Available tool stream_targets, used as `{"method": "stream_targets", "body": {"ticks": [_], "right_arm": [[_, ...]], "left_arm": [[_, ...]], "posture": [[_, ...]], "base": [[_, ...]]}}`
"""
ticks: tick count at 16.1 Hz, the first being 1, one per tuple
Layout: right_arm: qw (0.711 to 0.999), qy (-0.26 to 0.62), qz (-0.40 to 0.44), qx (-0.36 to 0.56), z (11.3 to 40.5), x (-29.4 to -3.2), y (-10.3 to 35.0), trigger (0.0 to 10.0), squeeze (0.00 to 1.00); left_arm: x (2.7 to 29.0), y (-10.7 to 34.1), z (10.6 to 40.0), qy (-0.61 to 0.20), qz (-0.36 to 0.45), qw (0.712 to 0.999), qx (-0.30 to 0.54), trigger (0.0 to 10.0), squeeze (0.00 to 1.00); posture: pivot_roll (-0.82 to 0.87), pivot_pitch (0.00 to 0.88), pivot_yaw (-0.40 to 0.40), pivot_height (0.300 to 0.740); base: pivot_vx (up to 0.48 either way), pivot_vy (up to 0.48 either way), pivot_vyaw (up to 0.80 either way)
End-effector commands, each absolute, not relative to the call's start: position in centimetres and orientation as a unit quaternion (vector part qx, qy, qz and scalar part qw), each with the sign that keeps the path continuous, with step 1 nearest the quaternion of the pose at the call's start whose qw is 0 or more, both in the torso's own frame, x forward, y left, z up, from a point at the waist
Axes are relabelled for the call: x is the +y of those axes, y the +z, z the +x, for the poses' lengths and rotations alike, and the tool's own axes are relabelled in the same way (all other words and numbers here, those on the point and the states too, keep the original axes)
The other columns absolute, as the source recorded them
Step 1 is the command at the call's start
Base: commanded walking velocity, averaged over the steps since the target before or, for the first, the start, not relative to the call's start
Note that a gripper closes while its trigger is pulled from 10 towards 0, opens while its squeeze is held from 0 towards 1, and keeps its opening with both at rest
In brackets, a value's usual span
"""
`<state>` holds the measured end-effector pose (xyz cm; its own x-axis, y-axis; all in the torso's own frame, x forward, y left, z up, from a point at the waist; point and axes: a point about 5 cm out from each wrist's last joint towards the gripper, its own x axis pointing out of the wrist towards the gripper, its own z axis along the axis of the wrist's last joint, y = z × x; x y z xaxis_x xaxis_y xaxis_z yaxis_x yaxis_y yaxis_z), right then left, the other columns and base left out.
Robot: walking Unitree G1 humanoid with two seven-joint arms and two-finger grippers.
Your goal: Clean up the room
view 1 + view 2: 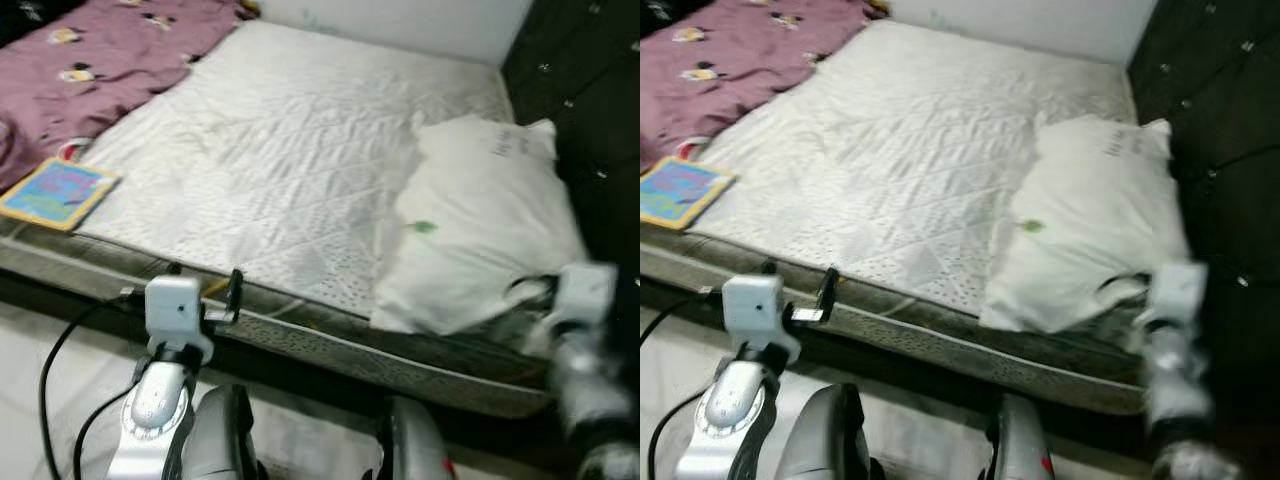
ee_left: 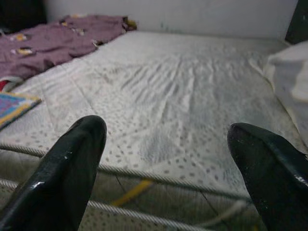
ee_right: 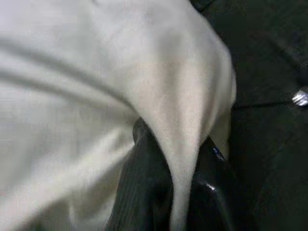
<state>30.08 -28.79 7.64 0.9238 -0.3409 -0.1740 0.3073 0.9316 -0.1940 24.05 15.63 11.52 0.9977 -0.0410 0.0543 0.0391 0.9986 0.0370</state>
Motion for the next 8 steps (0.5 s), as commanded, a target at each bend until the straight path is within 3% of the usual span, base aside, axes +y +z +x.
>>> {"method": "stream_targets", "body": {"ticks": [1,4,8], "right_arm": [[0.985,-0.128,-0.084,0.078,29.8,-26.5,8.3,0.0,0.0],[0.994,-0.054,-0.049,0.083,27.8,-21.4,7.0,0.0,0.0],[0.994,-0.071,-0.034,0.071,31.5,-22.5,9.8,0.0,0.0]], "left_arm": [[14.9,11.9,23.7,-0.029,0.016,0.999,-0.032,10.0,0.0],[14.7,11.8,23.1,-0.035,0.014,0.999,-0.022,10.0,0.0],[14.7,11.8,22.9,-0.03,0.014,0.999,-0.016,10.0,0.0]], "posture": [[0.0,0.141,-0.068,0.586],[0.0,0.164,-0.066,0.586],[0.01,0.17,-0.071,0.586]], "base": [[0.0,0.0,0.0],[0.0,0.0,0.0],[0.0,0.0,0.0]]}}
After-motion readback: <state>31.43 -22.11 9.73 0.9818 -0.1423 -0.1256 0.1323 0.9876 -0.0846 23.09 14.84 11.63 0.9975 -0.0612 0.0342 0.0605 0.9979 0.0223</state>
